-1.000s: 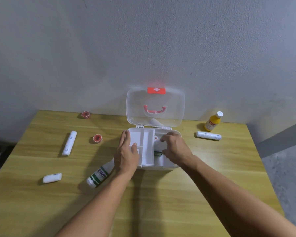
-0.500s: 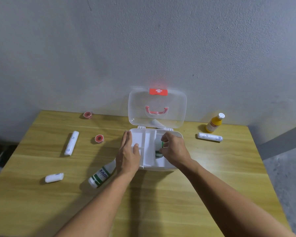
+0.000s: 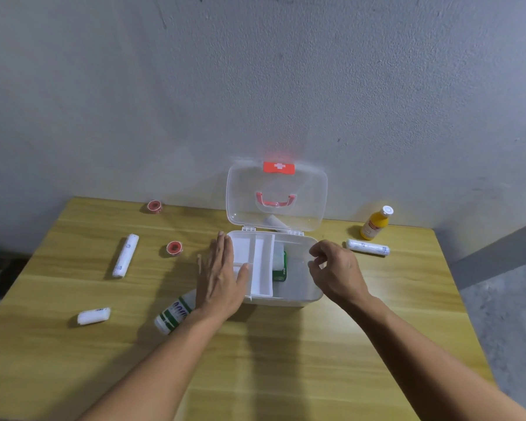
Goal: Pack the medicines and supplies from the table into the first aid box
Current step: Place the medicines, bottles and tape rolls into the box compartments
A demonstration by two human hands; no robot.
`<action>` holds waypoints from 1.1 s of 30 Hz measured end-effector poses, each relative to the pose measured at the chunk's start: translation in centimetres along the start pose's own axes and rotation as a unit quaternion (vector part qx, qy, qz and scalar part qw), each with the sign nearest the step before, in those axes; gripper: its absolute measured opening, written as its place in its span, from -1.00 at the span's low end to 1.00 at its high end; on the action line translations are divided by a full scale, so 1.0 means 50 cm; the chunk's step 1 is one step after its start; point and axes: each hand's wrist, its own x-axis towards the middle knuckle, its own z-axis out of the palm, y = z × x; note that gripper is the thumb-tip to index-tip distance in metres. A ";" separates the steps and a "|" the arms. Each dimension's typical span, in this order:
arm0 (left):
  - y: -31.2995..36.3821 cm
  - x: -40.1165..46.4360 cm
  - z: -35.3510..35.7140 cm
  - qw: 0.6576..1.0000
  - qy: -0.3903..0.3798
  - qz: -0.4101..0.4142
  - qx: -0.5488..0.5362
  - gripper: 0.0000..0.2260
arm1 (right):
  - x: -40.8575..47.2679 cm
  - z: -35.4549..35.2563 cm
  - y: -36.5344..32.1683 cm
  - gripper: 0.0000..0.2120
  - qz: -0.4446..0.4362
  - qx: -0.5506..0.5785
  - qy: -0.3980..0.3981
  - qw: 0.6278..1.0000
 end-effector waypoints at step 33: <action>0.001 0.008 0.022 0.990 -0.035 0.047 0.126 -0.23 | 0.158 -0.152 0.143 -0.60 0.235 -0.097 0.068 0.965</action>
